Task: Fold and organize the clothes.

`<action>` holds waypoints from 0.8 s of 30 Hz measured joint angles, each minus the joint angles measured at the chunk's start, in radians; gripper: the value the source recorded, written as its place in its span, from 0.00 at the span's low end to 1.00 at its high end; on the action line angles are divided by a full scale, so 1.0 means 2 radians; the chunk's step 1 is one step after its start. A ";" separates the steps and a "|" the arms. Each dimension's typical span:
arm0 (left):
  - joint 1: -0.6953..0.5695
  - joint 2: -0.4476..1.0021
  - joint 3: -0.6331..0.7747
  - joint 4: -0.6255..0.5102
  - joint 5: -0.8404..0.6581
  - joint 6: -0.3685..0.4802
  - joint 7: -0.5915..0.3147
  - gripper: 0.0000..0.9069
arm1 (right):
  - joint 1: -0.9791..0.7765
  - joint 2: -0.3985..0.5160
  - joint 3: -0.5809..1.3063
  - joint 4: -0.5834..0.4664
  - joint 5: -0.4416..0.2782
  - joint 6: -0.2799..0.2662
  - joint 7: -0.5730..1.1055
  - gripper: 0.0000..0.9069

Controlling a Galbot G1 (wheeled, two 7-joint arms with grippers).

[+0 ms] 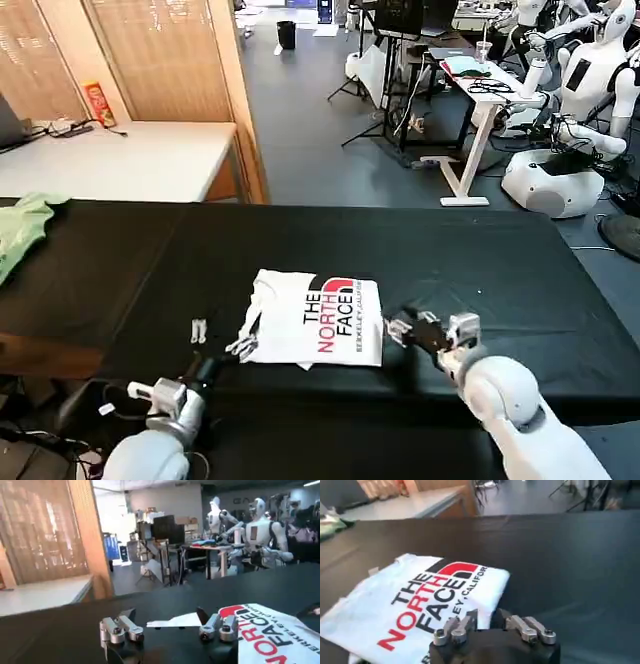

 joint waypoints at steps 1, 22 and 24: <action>0.001 0.000 0.000 0.004 -0.002 -0.008 0.000 0.97 | -0.010 -0.002 0.002 0.007 -0.013 0.014 0.000 0.97; 0.152 0.008 -0.044 -0.054 -0.057 -0.022 -0.055 0.97 | -0.319 0.043 0.076 0.101 -0.193 0.300 0.109 0.97; 0.173 0.008 -0.055 -0.062 -0.060 -0.015 -0.058 0.97 | -0.349 0.046 0.078 0.115 -0.193 0.297 0.122 0.97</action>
